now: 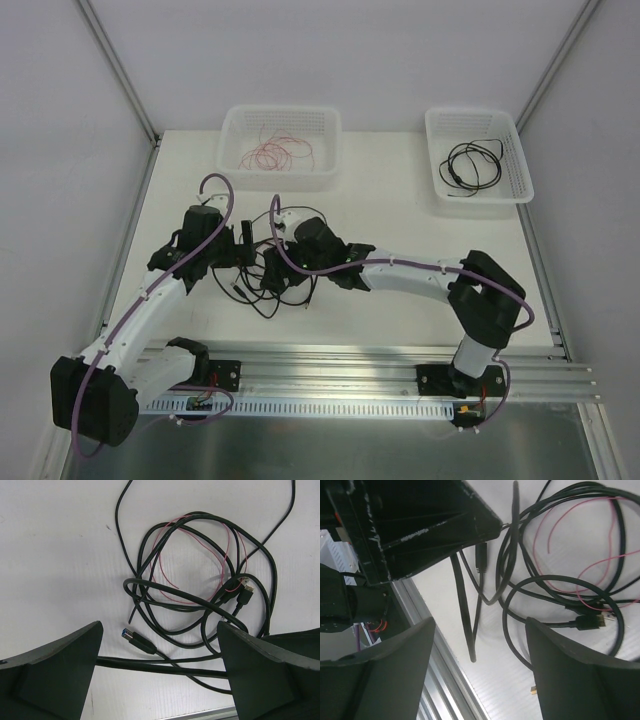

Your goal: Untangle the cables

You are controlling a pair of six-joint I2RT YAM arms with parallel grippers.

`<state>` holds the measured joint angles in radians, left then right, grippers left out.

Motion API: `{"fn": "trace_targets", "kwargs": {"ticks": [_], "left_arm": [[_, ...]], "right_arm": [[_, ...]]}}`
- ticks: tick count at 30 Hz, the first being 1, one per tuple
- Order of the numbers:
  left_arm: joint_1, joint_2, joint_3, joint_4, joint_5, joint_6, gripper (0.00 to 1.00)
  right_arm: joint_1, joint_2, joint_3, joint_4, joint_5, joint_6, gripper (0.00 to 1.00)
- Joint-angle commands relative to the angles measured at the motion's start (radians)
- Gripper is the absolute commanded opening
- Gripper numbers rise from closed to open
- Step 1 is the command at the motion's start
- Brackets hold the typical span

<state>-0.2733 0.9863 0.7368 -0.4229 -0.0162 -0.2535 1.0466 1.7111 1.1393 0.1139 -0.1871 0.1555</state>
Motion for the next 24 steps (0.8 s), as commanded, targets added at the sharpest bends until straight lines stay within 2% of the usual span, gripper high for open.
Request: {"fn": "trace_targets", "kwargs": {"ticks": [1,2,5,6,8,17,24], "left_arm": [[0.006,0.005,0.010,0.021,0.012,-0.001,0.99],[0.008,0.005,0.010,0.021,0.010,-0.001,0.99],[0.006,0.003,0.012,0.019,0.001,-0.001,0.99],[0.006,-0.003,0.009,0.021,-0.007,-0.001,0.99],[0.008,-0.012,0.007,0.021,-0.028,-0.006,0.99],[0.006,-0.070,0.003,0.021,-0.123,-0.026,0.99],[0.006,-0.072,-0.001,0.024,-0.133,-0.029,0.99]], "right_arm": [[0.010,0.036,0.046,0.125,-0.048,0.039,0.74],[0.012,0.054,0.048,0.132,-0.054,0.041,0.70],[0.013,0.045,0.036,0.138,-0.069,0.038,0.39],[0.012,0.030,0.025,0.129,-0.069,0.033,0.16],[0.012,-0.013,0.007,0.090,-0.049,0.000,0.01],[0.012,-0.369,-0.001,-0.305,0.153,-0.149,0.01],[0.010,-0.600,0.117,-0.548,0.307,-0.221,0.01]]}}
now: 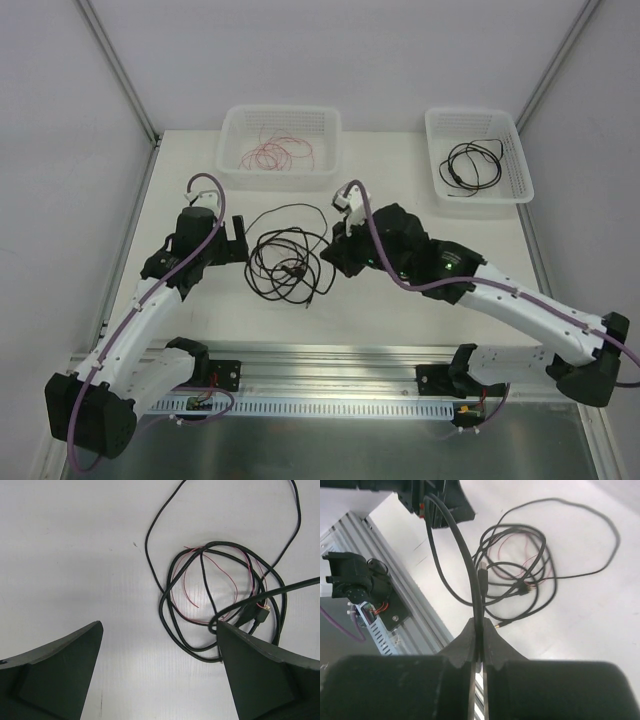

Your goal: Untangle the cables

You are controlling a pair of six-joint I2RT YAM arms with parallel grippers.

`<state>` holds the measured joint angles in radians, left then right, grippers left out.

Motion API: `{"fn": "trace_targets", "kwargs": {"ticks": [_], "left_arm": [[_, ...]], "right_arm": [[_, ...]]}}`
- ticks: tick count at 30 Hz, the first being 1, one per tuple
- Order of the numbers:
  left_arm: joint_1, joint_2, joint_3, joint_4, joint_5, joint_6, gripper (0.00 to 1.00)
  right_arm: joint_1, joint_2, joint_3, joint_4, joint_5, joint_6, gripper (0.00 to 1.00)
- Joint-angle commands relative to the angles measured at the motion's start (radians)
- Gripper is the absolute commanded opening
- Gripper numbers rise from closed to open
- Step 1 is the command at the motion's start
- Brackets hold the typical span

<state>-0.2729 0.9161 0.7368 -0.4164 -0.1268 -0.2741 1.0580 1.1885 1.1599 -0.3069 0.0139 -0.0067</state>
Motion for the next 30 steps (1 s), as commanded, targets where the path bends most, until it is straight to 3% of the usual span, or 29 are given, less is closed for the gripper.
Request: {"fn": "trace_targets", "kwargs": {"ticks": [1,9,15,23,28,30], "left_arm": [[0.006,0.003,0.001,0.018,-0.013,-0.005,0.99],[0.006,0.038,0.004,0.018,0.030,0.001,0.99],[0.008,0.063,0.007,0.018,0.055,0.006,0.99],[0.006,0.087,0.007,0.016,0.096,0.010,0.99],[0.008,0.096,0.009,0.018,0.124,0.015,0.99],[0.006,0.098,0.012,0.018,0.144,0.018,0.99]], "right_arm": [[0.000,-0.095,0.118,-0.144,0.113,-0.065,0.01],[0.000,-0.222,0.354,-0.236,0.202,-0.156,0.01],[-0.001,-0.274,0.477,-0.172,0.282,-0.245,0.01],[-0.001,-0.389,0.402,0.032,0.392,-0.315,0.01],[-0.001,-0.406,0.282,-0.021,0.576,-0.323,0.01],[-0.001,-0.414,0.245,-0.084,0.717,-0.296,0.01]]}}
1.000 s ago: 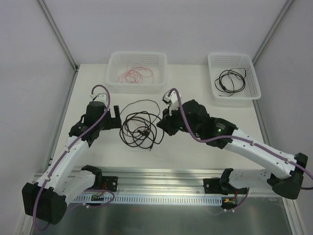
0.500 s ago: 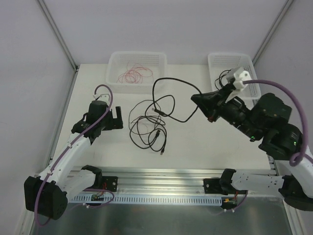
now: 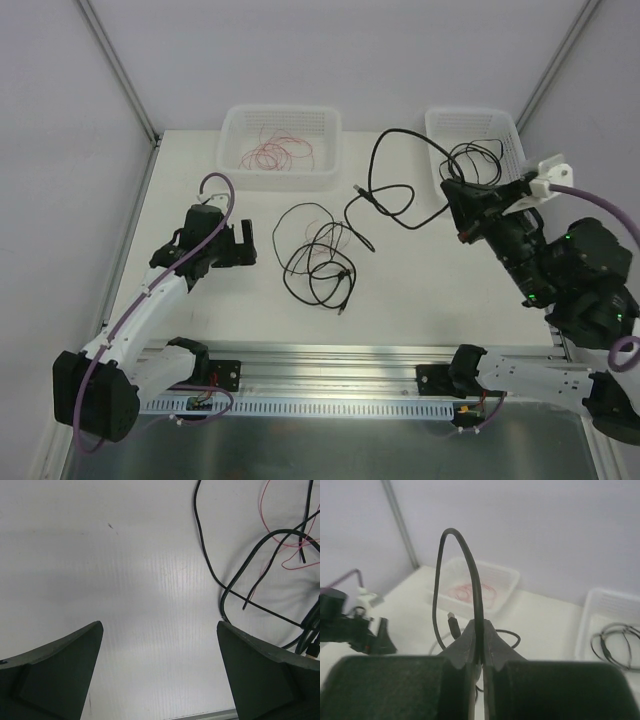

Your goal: Untangle the cables

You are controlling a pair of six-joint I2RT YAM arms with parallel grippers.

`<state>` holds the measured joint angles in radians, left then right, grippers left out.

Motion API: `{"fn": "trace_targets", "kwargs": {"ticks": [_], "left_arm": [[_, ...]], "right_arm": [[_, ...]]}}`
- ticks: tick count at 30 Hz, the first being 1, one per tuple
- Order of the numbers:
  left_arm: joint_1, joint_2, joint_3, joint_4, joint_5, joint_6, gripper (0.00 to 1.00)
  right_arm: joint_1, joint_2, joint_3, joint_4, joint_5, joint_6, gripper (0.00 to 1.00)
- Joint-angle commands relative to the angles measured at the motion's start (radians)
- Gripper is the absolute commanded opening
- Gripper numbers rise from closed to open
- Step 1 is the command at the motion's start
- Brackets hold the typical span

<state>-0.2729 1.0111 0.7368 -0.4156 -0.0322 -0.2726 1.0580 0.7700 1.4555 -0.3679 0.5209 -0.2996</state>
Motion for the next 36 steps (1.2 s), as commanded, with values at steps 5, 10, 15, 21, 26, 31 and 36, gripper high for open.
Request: {"fn": "trace_targets", "kwargs": {"ticks": [5,10,15,21,26,31,36], "left_arm": [[0.006,0.006,0.012,0.023,0.184,0.021,0.99],[-0.049,0.006,0.016,0.034,0.245,0.000,0.99],[-0.185,-0.003,0.024,0.054,0.223,-0.071,0.97],[-0.373,0.075,0.044,0.118,0.083,-0.095,0.93],[-0.426,0.210,0.067,0.170,0.038,-0.223,0.84],[-0.492,0.369,0.101,0.238,-0.020,-0.309,0.76],[-0.523,0.521,0.151,0.239,-0.052,-0.358,0.68]], "right_arm": [[-0.042,-0.040,-0.279,-0.173,0.413,0.215,0.01],[-0.264,-0.095,-0.499,-0.259,0.277,0.459,0.01],[-0.487,-0.057,-0.668,-0.260,-0.004,0.570,0.01],[-0.622,0.049,-0.748,-0.226,-0.200,0.608,0.02],[-0.650,0.041,-0.810,-0.181,-0.271,0.608,0.02],[-0.661,0.054,-0.825,-0.181,-0.291,0.602,0.02],[-0.678,0.038,-0.839,-0.175,-0.311,0.594,0.02]]}}
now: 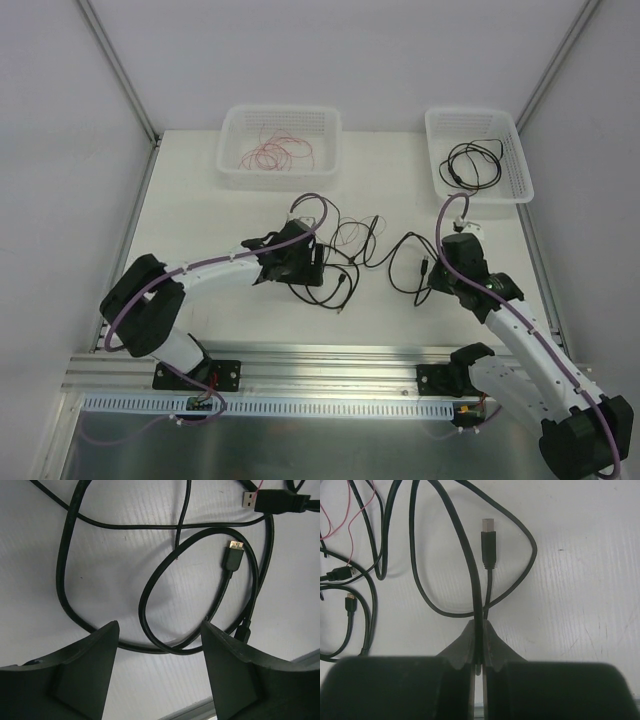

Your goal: Untangle the cables

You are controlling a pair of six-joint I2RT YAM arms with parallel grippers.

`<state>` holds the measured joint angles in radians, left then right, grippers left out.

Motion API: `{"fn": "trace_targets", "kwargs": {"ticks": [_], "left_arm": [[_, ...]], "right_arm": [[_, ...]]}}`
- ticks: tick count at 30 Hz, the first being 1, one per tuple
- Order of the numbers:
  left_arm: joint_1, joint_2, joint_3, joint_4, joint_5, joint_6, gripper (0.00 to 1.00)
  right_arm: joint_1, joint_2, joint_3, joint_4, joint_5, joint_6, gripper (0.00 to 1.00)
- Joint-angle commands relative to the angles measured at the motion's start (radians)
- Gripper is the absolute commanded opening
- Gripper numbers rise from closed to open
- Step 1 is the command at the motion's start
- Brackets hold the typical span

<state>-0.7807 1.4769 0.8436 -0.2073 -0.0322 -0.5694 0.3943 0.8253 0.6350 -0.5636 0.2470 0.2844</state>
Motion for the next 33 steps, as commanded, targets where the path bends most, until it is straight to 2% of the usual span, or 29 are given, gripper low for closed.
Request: {"fn": "trace_targets", "kwargs": {"ticks": [1,4,7,9,11,14,17,22,24,28,33], "left_arm": [[-0.025,0.071,0.046,0.031,-0.058,-0.066,0.66],[-0.034,0.117,0.048,0.031,-0.063,-0.081,0.56],[-0.037,0.132,0.037,0.031,-0.087,-0.086,0.38],[-0.037,0.114,0.031,0.026,-0.107,-0.080,0.14],[-0.032,0.079,0.020,-0.006,-0.167,-0.067,0.00],[-0.009,-0.022,0.023,-0.076,-0.254,-0.029,0.00],[0.064,-0.150,0.040,-0.202,-0.337,0.019,0.00],[0.268,-0.424,0.098,-0.361,-0.399,0.133,0.00],[0.313,-0.518,0.139,-0.394,-0.432,0.202,0.00],[0.377,-0.596,0.335,-0.495,-0.504,0.334,0.00],[0.388,-0.596,0.543,-0.555,-0.647,0.443,0.00]], "right_arm": [[-0.017,-0.021,-0.021,0.019,-0.041,0.010,0.02],[-0.023,-0.035,-0.031,0.021,-0.049,0.007,0.02],[-0.029,-0.040,-0.035,0.024,-0.052,0.006,0.02],[-0.035,-0.040,-0.038,0.022,-0.054,0.006,0.02],[-0.046,-0.041,-0.040,0.021,-0.054,0.002,0.02],[-0.066,-0.046,-0.040,0.008,-0.048,-0.001,0.01],[-0.092,-0.054,-0.043,-0.004,-0.043,0.001,0.01],[-0.123,-0.057,-0.044,-0.019,-0.037,0.007,0.01],[-0.137,-0.054,-0.046,-0.024,-0.041,0.009,0.01],[-0.167,-0.052,-0.046,-0.030,-0.041,0.009,0.01],[-0.209,-0.052,-0.052,-0.039,-0.060,0.010,0.01]]}}
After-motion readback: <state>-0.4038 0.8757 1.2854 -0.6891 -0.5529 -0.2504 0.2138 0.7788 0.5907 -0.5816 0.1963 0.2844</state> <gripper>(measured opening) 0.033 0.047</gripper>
